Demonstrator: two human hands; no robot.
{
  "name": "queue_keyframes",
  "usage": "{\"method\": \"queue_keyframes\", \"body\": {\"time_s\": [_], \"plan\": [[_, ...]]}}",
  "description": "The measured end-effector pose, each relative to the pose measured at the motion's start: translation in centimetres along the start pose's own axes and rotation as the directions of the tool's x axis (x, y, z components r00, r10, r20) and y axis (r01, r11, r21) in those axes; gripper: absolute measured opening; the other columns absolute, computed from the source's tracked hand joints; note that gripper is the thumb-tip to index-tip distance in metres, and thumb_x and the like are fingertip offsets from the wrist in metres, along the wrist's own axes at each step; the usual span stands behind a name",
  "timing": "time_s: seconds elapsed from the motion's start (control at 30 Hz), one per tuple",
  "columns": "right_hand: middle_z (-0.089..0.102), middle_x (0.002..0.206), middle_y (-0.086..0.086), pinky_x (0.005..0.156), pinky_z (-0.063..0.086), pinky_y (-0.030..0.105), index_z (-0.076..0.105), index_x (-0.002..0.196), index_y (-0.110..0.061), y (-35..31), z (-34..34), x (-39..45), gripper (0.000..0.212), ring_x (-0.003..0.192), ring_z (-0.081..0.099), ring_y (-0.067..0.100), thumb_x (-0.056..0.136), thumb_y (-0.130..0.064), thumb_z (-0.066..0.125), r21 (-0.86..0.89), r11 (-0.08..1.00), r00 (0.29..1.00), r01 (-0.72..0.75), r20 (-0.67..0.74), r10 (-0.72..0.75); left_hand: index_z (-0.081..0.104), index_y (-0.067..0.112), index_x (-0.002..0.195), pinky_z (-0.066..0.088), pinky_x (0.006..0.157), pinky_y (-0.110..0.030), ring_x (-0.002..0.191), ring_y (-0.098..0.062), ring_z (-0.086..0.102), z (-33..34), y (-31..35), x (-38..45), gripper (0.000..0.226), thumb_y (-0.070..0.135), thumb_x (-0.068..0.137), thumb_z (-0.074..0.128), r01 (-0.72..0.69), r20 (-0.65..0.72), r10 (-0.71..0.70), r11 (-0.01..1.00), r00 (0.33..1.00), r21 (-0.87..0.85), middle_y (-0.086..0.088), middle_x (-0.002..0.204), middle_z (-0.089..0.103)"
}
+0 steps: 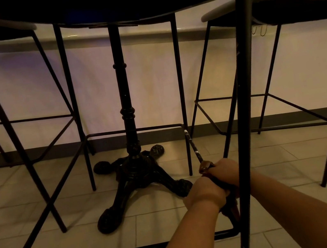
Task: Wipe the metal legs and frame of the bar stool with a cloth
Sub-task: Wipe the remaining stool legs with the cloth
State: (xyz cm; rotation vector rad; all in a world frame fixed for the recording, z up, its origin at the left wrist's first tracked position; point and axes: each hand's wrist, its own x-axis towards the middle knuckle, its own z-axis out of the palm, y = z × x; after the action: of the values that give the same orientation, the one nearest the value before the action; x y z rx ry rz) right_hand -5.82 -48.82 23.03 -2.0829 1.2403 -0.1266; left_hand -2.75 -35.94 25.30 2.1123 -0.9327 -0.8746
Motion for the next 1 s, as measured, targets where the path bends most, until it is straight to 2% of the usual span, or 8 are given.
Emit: {"method": "queue_keyframes", "body": {"time_s": [0.13,0.3,0.43,0.63,0.77,0.83,0.9,1.0], "plan": [[0.05,0.064,-0.005,0.029,0.032,0.007,0.061,0.107,0.005,0.6,-0.2,-0.2,0.031,0.037,0.051,0.0,0.094,-0.022,0.056,0.152,0.988,1.0,-0.018,-0.01,0.02,0.058,0.018,0.115,0.047,0.096,-0.038,0.104,-0.024,0.063,-0.2,0.0,-0.6,0.027,0.032,0.092,0.057,-0.019,-0.002,0.019,0.999,1.0,-0.034,-0.006,0.111,0.066],[0.057,0.036,-0.009,0.023,0.031,0.01,0.056,0.073,-0.021,0.0,0.0,-0.2,0.027,0.029,0.053,-0.001,0.094,-0.037,0.054,0.118,0.983,0.99,-0.144,0.012,0.143,0.059,0.023,0.099,0.043,0.099,-0.04,0.099,-0.019,0.062,-0.3,0.0,-1.2,0.015,0.035,0.09,0.059,-0.008,-0.022,0.008,1.0,1.0,-0.013,0.002,0.095,0.065],[0.057,0.063,-0.006,0.031,0.035,0.011,0.062,0.084,-0.022,-1.0,-0.3,0.3,0.015,0.044,0.053,0.001,0.091,-0.035,0.058,0.003,0.996,0.996,-0.084,0.013,0.084,0.048,0.027,0.067,0.043,0.097,-0.037,0.078,-0.01,0.059,-0.4,0.3,-1.4,0.028,0.036,0.09,0.059,0.013,0.018,-0.013,0.999,1.0,-0.043,0.011,0.066,0.052],[0.058,0.075,0.0,0.047,0.042,0.019,0.062,0.098,-0.009,-1.9,-0.4,0.8,0.025,0.063,0.055,0.01,0.095,-0.033,0.052,0.046,0.997,0.998,-0.066,0.016,0.065,0.063,0.02,0.098,0.043,0.099,-0.043,0.104,-0.024,0.061,0.1,-0.1,-1.0,0.025,0.042,0.091,0.054,0.009,-0.016,-0.009,1.0,1.0,-0.014,-0.003,0.106,0.067],[0.061,0.072,0.001,0.043,0.039,0.02,0.062,0.089,-0.01,-1.6,-0.4,0.5,0.031,0.059,0.058,0.011,0.096,-0.037,0.05,0.227,0.961,0.987,-0.158,0.039,0.153,0.053,0.024,0.078,0.044,0.098,-0.041,0.1,-0.022,0.063,0.3,0.1,-0.8,0.021,0.041,0.092,0.055,0.015,-0.023,-0.014,1.0,1.0,0.002,0.0,0.093,0.064],[0.06,0.068,0.001,0.036,0.04,0.018,0.061,0.083,-0.014,-1.5,-0.3,0.4,0.028,0.048,0.059,0.008,0.096,-0.036,0.05,0.258,0.949,0.983,-0.182,0.061,0.172,0.059,0.021,0.088,0.044,0.099,-0.041,0.102,-0.022,0.062,0.3,0.2,-0.8,0.019,0.039,0.092,0.054,0.017,-0.024,-0.016,0.999,1.0,0.027,-0.002,0.097,0.064],[0.057,0.068,-0.002,0.032,0.038,0.014,0.063,0.095,-0.009,-1.2,-0.2,0.4,0.027,0.041,0.057,0.004,0.097,-0.033,0.05,0.167,0.976,0.988,-0.139,0.084,0.126,0.063,0.016,0.101,0.044,0.099,-0.041,0.105,-0.024,0.06,0.1,0.5,-0.7,0.023,0.036,0.093,0.054,0.025,-0.029,-0.023,0.998,0.999,0.061,-0.006,0.107,0.066],[0.059,0.072,-0.002,0.037,0.04,0.014,0.064,0.092,-0.012,-1.3,-0.5,0.2,0.02,0.053,0.058,0.002,0.093,-0.032,0.058,0.069,0.993,0.993,-0.093,0.085,0.087,0.055,0.02,0.08,0.04,0.102,-0.041,0.106,-0.024,0.06,-0.3,1.1,-0.3,0.019,0.033,0.094,0.052,0.019,0.015,-0.021,0.99,1.0,0.142,-0.006,0.107,0.066]]}}
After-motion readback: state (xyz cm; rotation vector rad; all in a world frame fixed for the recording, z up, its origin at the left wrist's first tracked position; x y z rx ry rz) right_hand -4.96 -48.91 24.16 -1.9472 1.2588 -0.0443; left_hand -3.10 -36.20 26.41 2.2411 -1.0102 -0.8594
